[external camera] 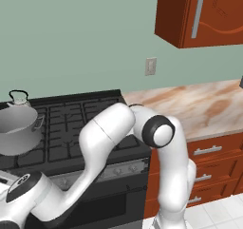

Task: Pick the kettle from the cabinet and place it on a stove burner. Then pick the pot from the counter and place it on another stove burner. Finally, turn both burners on.

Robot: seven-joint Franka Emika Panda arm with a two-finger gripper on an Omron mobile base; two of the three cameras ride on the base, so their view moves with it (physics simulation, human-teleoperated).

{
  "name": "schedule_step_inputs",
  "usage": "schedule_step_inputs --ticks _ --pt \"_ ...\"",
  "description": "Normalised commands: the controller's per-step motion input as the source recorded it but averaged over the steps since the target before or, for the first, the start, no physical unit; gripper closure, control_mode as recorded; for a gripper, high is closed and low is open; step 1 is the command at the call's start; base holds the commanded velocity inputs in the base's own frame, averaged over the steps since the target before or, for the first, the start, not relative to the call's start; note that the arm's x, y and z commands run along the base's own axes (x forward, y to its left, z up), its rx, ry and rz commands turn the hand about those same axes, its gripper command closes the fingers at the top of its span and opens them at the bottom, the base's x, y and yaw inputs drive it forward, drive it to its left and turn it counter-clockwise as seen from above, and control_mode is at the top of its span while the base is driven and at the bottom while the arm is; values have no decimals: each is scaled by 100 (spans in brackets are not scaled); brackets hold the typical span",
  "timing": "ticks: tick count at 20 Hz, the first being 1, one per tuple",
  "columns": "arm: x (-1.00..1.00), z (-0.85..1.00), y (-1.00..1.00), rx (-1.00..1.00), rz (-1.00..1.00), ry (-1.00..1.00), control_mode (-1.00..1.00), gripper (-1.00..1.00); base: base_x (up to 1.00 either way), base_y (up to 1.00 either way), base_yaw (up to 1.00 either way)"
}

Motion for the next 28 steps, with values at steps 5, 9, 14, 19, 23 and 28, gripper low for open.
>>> schedule_step_inputs --ticks 5,9,14,19,23,28 --pt "-10 -17 1 -8 0 -1 -100 -100 0 0 0" --pt "-2 -25 0 -6 0 -4 -100 -100 0 0 0" --pt "0 -31 0 -6 0 -6 -100 -100 0 0 0" --pt "0 -25 0 -4 0 -8 -100 -100 0 0 0" --pt "0 -17 1 -3 0 -14 -100 -100 0 0 0" --pt "0 -14 1 -5 0 -4 -100 -100 0 0 0"
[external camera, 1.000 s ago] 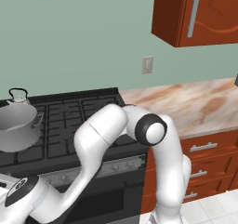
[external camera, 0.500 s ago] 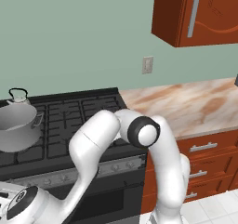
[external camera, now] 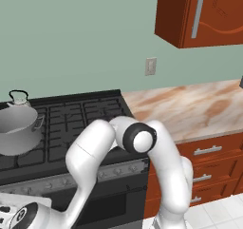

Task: Pick the kettle from the cabinet and place it on a stove burner. Then pick the pot from the counter and place it on another stove burner. Finally, turn both burners on.

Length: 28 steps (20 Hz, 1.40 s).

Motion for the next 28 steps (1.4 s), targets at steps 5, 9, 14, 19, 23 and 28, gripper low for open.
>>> schedule_step_inputs --ticks 5,9,14,19,23,28 --pt "0 -13 5 -2 0 -3 -100 -100 0 0 0" --pt "0 -7 12 0 0 -3 -100 -100 0 0 0" --pt "2 -13 6 -1 0 -2 -100 -100 0 0 0" --pt "2 -17 0 -1 0 -2 -100 -100 0 0 0" --pt "5 -15 0 0 0 -3 -100 -100 0 0 0" --pt "6 -12 2 -1 0 -3 -100 -100 0 0 0"
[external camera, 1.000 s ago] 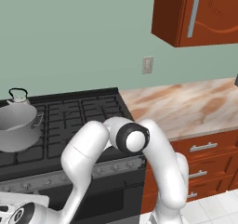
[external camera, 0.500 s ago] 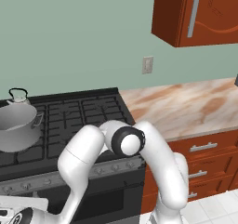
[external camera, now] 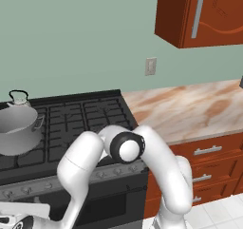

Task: Pick the kettle from the cabinet and place it on a stove burner. Then pick the pot from the counter and place it on another stove burner. Finally, turn both burners on.

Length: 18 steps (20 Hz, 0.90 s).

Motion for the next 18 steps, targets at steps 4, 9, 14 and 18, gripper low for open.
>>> schedule_step_inputs --ticks 4,9,14,18 --pt "7 -13 2 -1 0 -3 -100 -100 0 0 0" --pt "11 -12 9 -1 0 -3 -100 -100 0 0 0" --pt "9 -7 17 0 0 -1 -100 -100 0 0 0" --pt "9 -9 18 0 0 0 -100 -100 0 0 0"
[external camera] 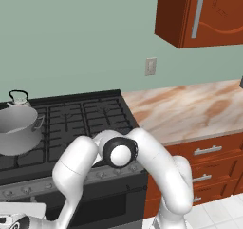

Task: Pick the kettle from the cabinet and place it on a stove burner. Then pick the pot from the counter and place it on another stove burner. Finally, turn both burners on.

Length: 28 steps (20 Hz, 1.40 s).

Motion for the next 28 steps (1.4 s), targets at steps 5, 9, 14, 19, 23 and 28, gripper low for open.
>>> schedule_step_inputs --ticks 5,9,14,19,23,28 --pt "9 -14 13 -1 0 0 -100 -100 0 0 0" --pt "12 -24 10 -3 0 0 -100 -100 0 0 0" --pt "17 -19 15 -2 0 0 -100 -100 0 0 0" --pt "17 -16 19 -1 0 0 -100 -100 0 0 0" --pt "10 -18 16 -2 0 0 -100 -100 0 0 0" --pt "8 -19 15 -2 0 0 -100 -100 0 0 0"
